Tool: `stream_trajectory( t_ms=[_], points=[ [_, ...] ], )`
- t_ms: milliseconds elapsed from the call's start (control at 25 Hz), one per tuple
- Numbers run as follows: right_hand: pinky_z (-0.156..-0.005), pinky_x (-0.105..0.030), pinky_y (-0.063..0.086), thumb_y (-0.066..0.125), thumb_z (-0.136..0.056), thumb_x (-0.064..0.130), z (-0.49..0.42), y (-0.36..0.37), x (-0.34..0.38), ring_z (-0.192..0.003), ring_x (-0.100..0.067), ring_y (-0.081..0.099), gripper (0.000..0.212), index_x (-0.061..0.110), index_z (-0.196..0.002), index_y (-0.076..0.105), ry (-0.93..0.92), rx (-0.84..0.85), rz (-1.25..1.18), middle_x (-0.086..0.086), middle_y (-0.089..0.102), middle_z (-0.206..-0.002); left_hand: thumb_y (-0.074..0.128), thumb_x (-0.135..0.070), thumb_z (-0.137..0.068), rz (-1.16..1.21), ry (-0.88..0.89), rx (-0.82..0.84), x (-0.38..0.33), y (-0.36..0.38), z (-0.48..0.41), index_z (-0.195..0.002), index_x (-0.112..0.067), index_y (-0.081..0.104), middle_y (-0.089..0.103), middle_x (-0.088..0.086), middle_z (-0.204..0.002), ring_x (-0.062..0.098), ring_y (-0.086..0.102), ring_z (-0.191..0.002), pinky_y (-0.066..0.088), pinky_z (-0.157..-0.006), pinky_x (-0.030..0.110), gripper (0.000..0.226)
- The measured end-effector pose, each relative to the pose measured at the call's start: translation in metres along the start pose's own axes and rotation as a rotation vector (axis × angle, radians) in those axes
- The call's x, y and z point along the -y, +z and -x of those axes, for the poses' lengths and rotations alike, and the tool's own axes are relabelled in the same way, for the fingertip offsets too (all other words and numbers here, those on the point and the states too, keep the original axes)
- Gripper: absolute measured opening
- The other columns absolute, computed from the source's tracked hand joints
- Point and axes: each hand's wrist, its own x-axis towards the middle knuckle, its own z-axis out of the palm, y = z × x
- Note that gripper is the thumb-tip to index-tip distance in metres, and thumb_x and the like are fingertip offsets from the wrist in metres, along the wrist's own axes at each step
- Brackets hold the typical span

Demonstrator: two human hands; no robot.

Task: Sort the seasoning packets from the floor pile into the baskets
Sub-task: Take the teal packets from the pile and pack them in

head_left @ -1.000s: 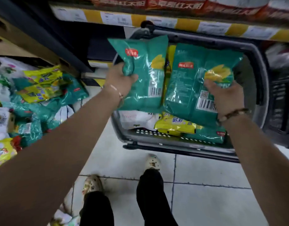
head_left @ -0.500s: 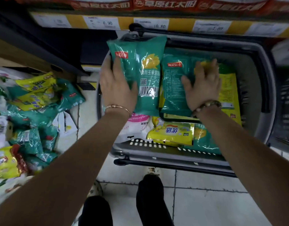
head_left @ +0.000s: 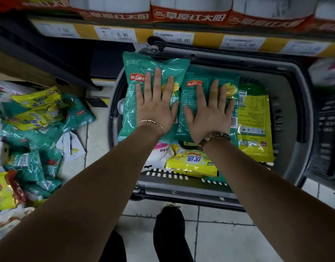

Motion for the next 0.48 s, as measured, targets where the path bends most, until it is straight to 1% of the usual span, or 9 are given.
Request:
stream_trajectory(
  t_ms=[200, 280, 320, 360, 400, 440, 480],
  points=[
    [-0.113, -0.053, 0.0, 0.009, -0.086, 0.061, -0.003, -0.001, -0.002, -0.144, -0.031, -0.002, 0.071, 0.028, -0.149, 0.007, 0.006, 0.013, -0.024, -0.009, 0.001, -0.158, 0.016, -0.05, -0.095, 0.004, 0.019, 0.085, 0.001, -0.005, -0.005, -0.149, -0.024, -0.006, -0.015, 0.01, -0.156, 0.032, -0.013, -0.143, -0.015, -0.11, 0.046, 0.064],
    [-0.113, -0.052, -0.001, 0.012, -0.089, 0.06, -0.003, -0.003, -0.003, -0.144, -0.03, -0.004, 0.068, 0.029, -0.149, 0.005, 0.003, 0.03, -0.015, -0.008, -0.002, -0.158, 0.015, -0.049, -0.097, 0.054, 0.021, 0.142, 0.002, -0.016, -0.005, -0.15, -0.024, -0.003, -0.016, 0.008, -0.157, 0.03, -0.013, -0.144, -0.01, -0.113, 0.045, 0.061],
    [-0.113, -0.051, -0.002, 0.014, -0.09, 0.06, -0.003, -0.004, -0.005, -0.144, -0.029, -0.005, 0.067, 0.029, -0.149, 0.004, 0.004, 0.041, -0.007, -0.007, -0.004, -0.158, 0.016, -0.048, -0.098, 0.099, 0.023, 0.17, 0.002, -0.022, -0.005, -0.15, -0.024, 0.002, -0.014, 0.007, -0.157, 0.029, -0.01, -0.144, -0.006, -0.115, 0.044, 0.059],
    [-0.113, -0.05, -0.002, 0.016, -0.091, 0.06, -0.005, -0.006, -0.006, -0.144, -0.028, -0.006, 0.067, 0.03, -0.149, 0.002, 0.007, 0.05, -0.003, -0.007, -0.005, -0.158, 0.018, -0.046, -0.098, 0.154, 0.025, 0.185, 0.002, -0.03, -0.003, -0.15, -0.024, 0.01, -0.009, 0.006, -0.158, 0.028, -0.005, -0.145, -0.001, -0.116, 0.043, 0.057],
    [-0.114, -0.05, -0.002, 0.018, -0.091, 0.059, -0.006, -0.008, -0.007, -0.144, -0.028, -0.005, 0.067, 0.03, -0.149, 0.002, 0.013, 0.062, -0.005, -0.006, -0.005, -0.158, 0.022, -0.044, -0.099, 0.223, 0.02, 0.175, 0.004, -0.037, 0.001, -0.148, -0.022, 0.021, 0.001, 0.007, -0.158, 0.028, 0.006, -0.145, 0.008, -0.116, 0.042, 0.054],
    [-0.114, -0.05, 0.001, 0.023, -0.092, 0.059, -0.005, -0.012, -0.006, -0.145, -0.027, -0.003, 0.067, 0.03, -0.149, 0.004, 0.024, 0.068, -0.014, -0.006, -0.004, -0.158, 0.028, -0.04, -0.098, 0.313, 0.001, 0.132, 0.008, -0.044, 0.009, -0.143, -0.02, 0.033, 0.017, 0.008, -0.156, 0.028, 0.022, -0.141, 0.021, -0.112, 0.041, 0.049],
    [-0.114, -0.05, 0.005, 0.028, -0.091, 0.058, -0.004, -0.016, -0.005, -0.145, -0.028, 0.001, 0.068, 0.03, -0.149, 0.006, 0.038, 0.063, -0.035, -0.006, 0.0, -0.158, 0.034, -0.037, -0.097, 0.42, -0.035, 0.065, 0.014, -0.049, 0.02, -0.135, -0.019, 0.045, 0.034, 0.009, -0.148, 0.029, 0.039, -0.13, 0.034, -0.103, 0.038, 0.043]
  ],
)
